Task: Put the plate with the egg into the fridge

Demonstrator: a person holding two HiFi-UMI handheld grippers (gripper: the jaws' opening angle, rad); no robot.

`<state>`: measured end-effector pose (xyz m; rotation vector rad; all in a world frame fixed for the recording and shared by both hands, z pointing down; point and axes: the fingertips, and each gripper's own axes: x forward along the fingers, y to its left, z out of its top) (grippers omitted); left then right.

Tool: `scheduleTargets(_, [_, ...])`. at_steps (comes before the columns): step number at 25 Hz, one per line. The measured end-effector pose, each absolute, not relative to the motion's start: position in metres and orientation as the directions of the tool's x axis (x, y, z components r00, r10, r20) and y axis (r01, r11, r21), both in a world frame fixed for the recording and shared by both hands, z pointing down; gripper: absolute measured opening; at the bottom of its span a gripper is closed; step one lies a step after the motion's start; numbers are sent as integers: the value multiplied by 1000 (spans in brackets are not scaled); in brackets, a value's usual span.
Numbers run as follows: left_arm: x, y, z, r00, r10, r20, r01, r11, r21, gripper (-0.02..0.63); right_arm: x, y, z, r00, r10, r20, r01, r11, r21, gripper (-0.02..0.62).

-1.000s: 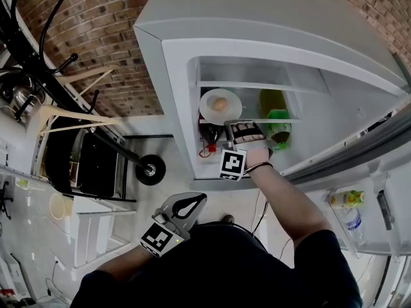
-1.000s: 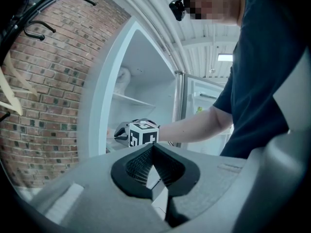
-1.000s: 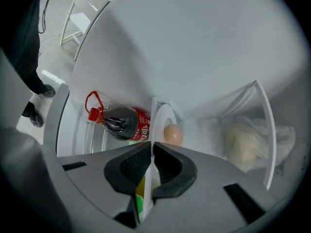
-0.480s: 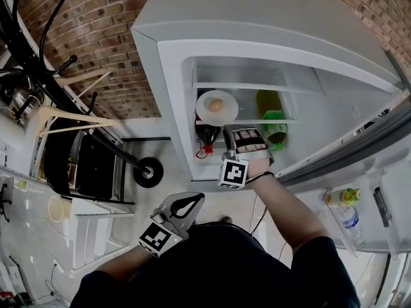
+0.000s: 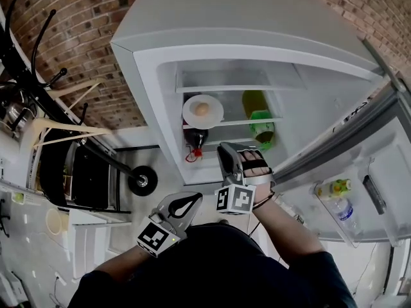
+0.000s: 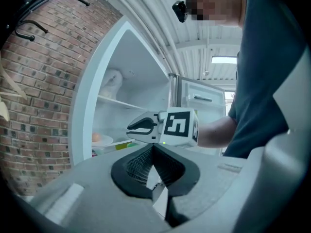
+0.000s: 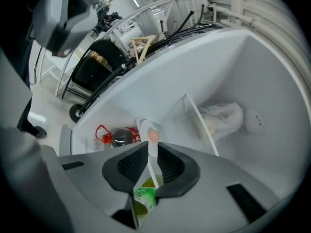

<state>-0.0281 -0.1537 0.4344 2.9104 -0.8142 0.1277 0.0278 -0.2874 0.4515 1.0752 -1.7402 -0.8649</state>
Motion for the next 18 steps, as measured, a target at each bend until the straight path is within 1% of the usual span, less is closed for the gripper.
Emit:
scheduleTargets(3, [-24, -152, 431, 859, -500, 105, -509, -857, 83, 2, 30, -265, 436, -274, -908, 317, -420, 410, 810, 54])
scheduleTargets(7, [-18, -149, 429, 866, -489, 103, -498, -863, 84, 2, 32, -234, 419, -339, -894, 293, -531, 439, 725, 34])
scheduleTargets(11, [-13, -146, 426, 872, -481, 97, -488, -870, 76, 2, 36, -208, 400, -406, -877, 258, -656, 476, 586, 24])
scheduleTargets(14, [-11, -145, 424, 872, -481, 90, -488, -870, 71, 2, 40, -193, 390, -463, -856, 229, -716, 513, 472, 18])
scheduleTargets(18, [-10, -141, 420, 872, -483, 78, -488, -871, 66, 2, 35, -172, 389, -557, -813, 167, -735, 577, 357, 11])
